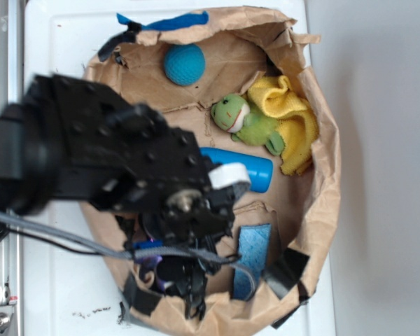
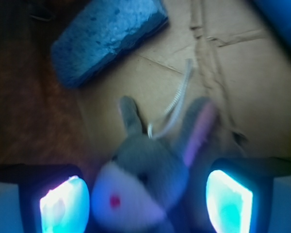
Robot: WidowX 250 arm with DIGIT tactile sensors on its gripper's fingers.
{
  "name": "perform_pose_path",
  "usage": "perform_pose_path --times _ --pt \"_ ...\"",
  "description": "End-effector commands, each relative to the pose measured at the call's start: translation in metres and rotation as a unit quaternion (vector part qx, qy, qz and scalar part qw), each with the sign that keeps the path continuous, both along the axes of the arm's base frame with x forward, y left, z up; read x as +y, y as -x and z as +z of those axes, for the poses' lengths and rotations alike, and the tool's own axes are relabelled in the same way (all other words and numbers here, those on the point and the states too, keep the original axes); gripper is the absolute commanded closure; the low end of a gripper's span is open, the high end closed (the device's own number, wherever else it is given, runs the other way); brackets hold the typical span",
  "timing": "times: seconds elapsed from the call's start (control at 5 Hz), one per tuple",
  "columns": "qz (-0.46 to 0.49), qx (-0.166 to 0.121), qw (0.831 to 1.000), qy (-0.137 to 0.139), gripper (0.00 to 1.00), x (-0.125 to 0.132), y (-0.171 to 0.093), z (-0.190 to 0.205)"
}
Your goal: Grab the gray animal.
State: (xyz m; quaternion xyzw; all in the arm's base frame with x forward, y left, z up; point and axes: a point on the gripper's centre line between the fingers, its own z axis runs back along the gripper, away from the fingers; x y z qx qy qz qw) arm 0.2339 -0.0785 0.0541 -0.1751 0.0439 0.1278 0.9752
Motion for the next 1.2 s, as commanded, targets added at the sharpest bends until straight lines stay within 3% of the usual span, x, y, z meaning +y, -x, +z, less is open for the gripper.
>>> perform_pose_path --times 0.0,0.6,0.8,1.0 --pt "-0.031 0.016 0.998 0.055 0.0 -0.025 0.002 -0.006" --pt "-0.031 0.016 0.998 0.055 0.0 -0.025 0.002 -0.006" --pt "-0.039 0.038 0.998 0.035 0.0 -0.034 0.008 -0.018" --pt "-0.053 0.039 0.998 -0.003 0.0 -0.041 0.012 -0.022"
